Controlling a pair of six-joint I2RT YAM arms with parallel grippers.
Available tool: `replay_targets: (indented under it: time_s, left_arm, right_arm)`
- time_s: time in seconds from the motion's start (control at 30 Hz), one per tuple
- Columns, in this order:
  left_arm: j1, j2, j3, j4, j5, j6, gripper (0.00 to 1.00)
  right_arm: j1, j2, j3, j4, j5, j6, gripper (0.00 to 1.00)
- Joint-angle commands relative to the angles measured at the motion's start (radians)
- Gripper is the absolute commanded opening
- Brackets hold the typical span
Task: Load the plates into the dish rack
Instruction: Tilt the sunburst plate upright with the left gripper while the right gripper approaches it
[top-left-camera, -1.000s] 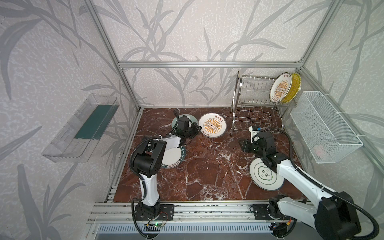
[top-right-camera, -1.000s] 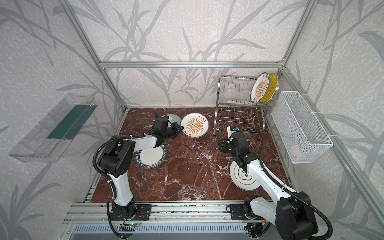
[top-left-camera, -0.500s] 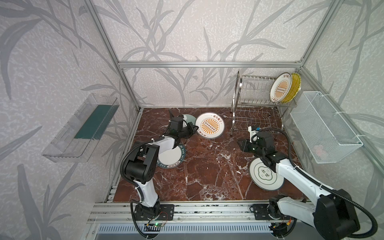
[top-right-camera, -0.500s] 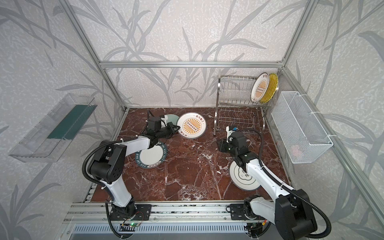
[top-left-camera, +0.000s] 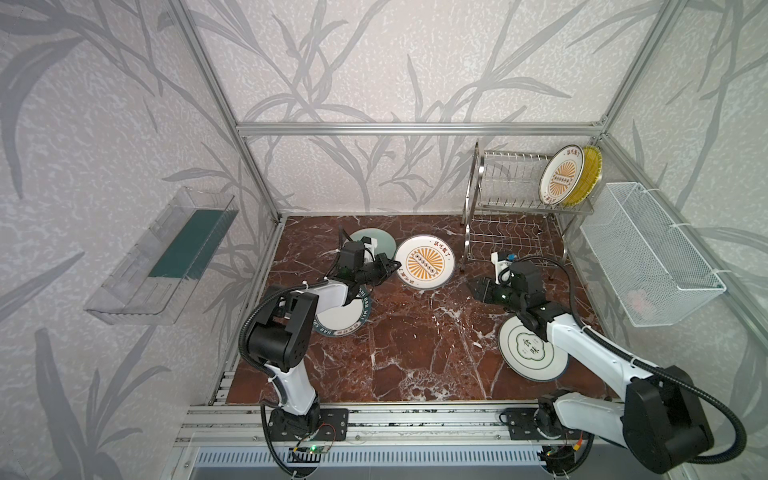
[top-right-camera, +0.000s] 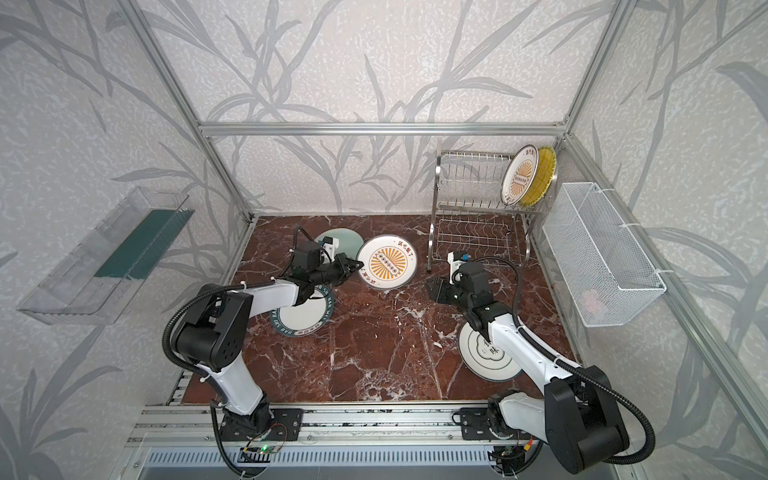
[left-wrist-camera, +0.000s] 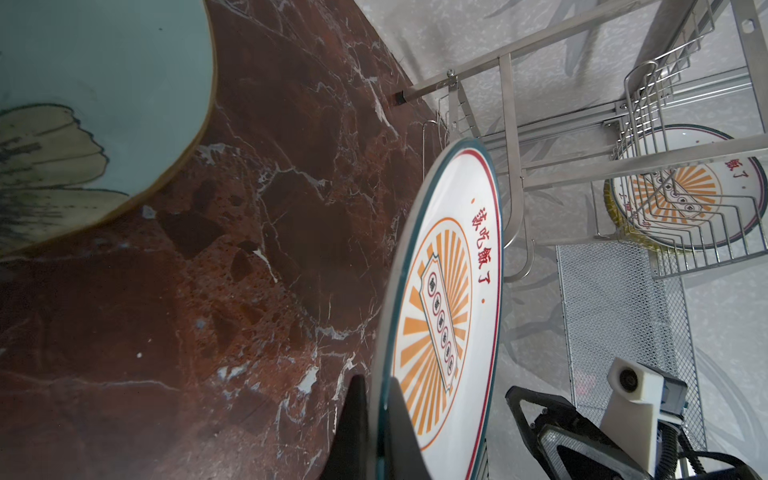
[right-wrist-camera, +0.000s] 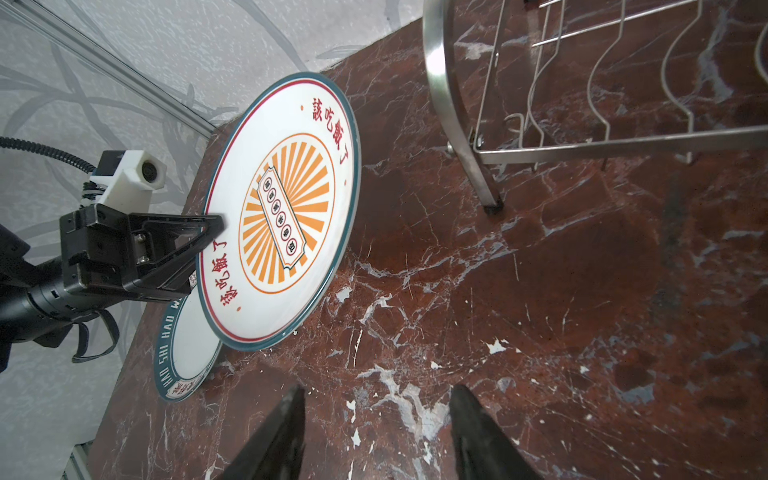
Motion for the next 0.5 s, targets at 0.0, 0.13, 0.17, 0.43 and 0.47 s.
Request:
replay_targets:
  time_s: [0.0,0.13,0.17,0.43,0.47]
  left_arm:
    - [-0.010,-0.053,-0.007,0.132,0.077,0.001,0.00]
    - [-0.026,-0.052,-0.015,0.132,0.093,0.020,0.00]
    - [-0.029,-0.052,-0.017,0.133,0.096,0.023,0.00]
    - [-0.067,-0.042,-0.025,0.233,0.151,0.030,0.00]
    - [-0.069,-0.040,-0.026,0.243,0.154,0.026,0.00]
  right_arm:
    - [0.006,0.019,0.024,0.060,-0.041,0.025,0.61]
    - [0.006,0.031,0.023,0.084,-0.053,0.041,0.62]
    - [0.005,0.033,0.022,0.087,-0.055,0.043,0.62]
    - [0.006,0.038,0.018,0.100,-0.056,0.053,0.63]
    - [0.005,0.038,0.016,0.105,-0.058,0.056,0.63]
